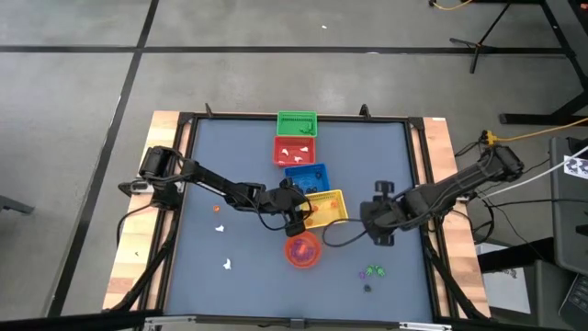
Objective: Sort Halloween decoration
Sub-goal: Put the black skull toy into the blue bin
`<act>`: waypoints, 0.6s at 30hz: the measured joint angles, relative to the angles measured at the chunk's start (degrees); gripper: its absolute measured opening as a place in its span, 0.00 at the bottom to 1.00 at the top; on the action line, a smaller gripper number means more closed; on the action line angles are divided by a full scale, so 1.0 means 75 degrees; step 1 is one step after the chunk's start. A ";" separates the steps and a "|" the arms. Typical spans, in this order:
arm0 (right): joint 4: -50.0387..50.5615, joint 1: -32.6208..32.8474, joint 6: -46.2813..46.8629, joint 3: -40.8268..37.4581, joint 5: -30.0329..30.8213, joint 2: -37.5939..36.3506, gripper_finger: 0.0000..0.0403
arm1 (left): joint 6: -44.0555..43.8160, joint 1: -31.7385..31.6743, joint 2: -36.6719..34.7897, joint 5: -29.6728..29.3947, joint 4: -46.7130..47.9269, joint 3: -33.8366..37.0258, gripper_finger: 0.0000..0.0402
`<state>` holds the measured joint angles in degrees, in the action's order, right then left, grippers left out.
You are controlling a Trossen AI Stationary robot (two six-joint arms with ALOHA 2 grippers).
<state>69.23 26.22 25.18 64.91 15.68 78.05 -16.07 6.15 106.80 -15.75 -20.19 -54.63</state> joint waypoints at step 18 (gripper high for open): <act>-0.6535 0.1138 0.3169 -0.3075 -0.2362 -0.1282 0.35 | 0.0011 -0.0003 0.0000 0.0007 0.0006 0.0003 0.47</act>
<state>20.21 34.75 48.95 41.85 -2.04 68.43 -15.99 6.13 106.80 -15.70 -20.14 -54.61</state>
